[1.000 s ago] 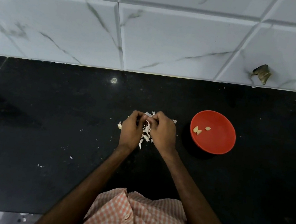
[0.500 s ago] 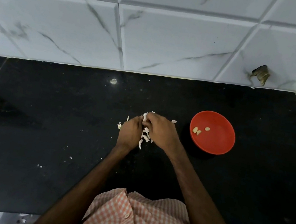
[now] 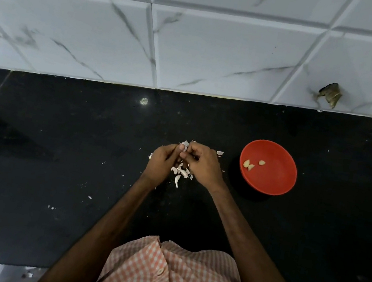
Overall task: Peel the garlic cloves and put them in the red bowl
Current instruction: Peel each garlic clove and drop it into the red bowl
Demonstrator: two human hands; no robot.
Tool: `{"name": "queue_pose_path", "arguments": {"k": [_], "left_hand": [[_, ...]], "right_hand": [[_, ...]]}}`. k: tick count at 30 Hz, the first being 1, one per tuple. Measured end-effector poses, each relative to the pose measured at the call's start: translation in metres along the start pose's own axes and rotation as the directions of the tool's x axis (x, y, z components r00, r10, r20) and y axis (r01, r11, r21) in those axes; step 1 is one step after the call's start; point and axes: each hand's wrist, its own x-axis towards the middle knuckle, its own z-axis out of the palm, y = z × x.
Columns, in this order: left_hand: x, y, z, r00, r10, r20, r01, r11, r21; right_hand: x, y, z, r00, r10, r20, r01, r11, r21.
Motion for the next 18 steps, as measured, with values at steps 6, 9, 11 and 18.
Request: {"name": "queue_pose_path", "arguments": {"k": [6,9,11,18], "left_hand": [[0.003,-0.005,-0.004,0.999,0.003,0.038,-0.007,0.995,0.101],[0.001,-0.006,-0.004,1.000,0.017,0.022,-0.019,0.992,0.125],[0.001,-0.008,-0.004,1.000,0.029,0.009,-0.030,0.991,0.130],[0.001,-0.009,0.000,1.000,0.019,-0.009,-0.017,0.987,0.158]], "right_hand": [[-0.002,-0.005,0.003,0.996,0.083,-0.013,-0.084,0.988,-0.133],[-0.002,-0.008,0.002,0.994,0.109,-0.016,-0.110,0.974,-0.196],[-0.002,-0.012,0.002,0.993,0.116,-0.018,-0.117,0.965,-0.235],[-0.001,-0.009,0.008,0.983,0.181,-0.040,-0.185,0.963,-0.197]]}}
